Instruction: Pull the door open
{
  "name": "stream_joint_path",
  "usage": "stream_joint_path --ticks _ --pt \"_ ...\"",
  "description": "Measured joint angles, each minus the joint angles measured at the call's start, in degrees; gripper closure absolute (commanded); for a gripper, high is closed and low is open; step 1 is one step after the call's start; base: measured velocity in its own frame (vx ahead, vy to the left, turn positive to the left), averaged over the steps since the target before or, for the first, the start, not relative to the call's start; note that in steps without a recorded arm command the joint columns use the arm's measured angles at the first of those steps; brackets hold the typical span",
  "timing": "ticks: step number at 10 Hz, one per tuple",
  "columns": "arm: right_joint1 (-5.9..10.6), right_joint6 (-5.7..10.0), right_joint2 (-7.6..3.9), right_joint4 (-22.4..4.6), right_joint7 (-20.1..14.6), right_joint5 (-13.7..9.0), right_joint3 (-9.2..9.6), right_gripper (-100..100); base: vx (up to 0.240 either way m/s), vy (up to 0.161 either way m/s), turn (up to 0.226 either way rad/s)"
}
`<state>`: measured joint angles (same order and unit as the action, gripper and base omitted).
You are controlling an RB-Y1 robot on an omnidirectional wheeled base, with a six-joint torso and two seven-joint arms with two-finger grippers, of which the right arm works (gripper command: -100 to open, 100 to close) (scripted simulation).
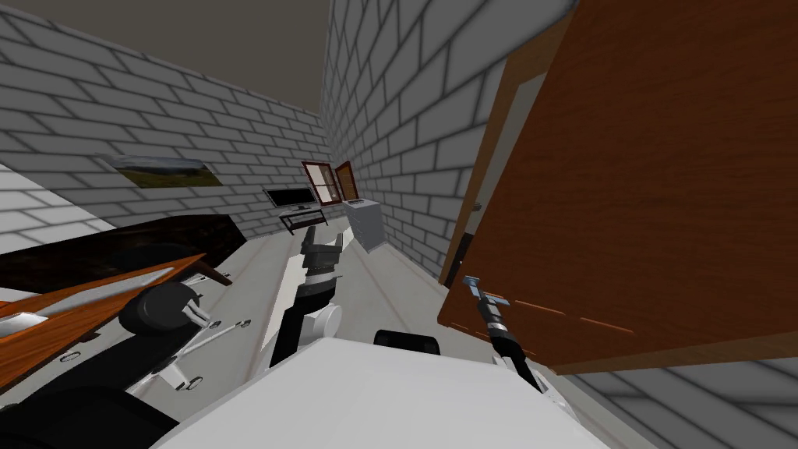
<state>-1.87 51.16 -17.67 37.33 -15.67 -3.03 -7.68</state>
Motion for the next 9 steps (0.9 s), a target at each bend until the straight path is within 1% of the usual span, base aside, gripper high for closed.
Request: stream_joint_path --ticks 1,3,4,5,6,8,9 --pt "-0.22 0.46 -0.33 -0.27 -0.68 0.39 0.64 100 -0.235 -0.077 0.129" --pt "-0.86 1.62 -1.18 0.06 -2.19 1.21 1.91 100 -0.240 -0.051 0.090" --pt "-1.19 2.17 -1.54 0.18 -2.82 1.55 2.42 100 -0.107 -0.013 0.022" --pt "-1.37 2.20 -1.44 0.07 -2.95 1.66 2.61 100 -0.164 -0.034 0.147" --pt "-1.68 3.10 -2.01 -0.47 -3.47 1.89 2.92 100 -0.254 -0.067 0.168" --pt "-2.74 4.96 -3.08 -0.27 -4.92 2.47 3.73 100 -0.252 -0.046 0.134" --pt "-3.79 5.71 -3.66 0.32 -5.60 2.83 4.16 100 -0.222 -0.053 0.133"
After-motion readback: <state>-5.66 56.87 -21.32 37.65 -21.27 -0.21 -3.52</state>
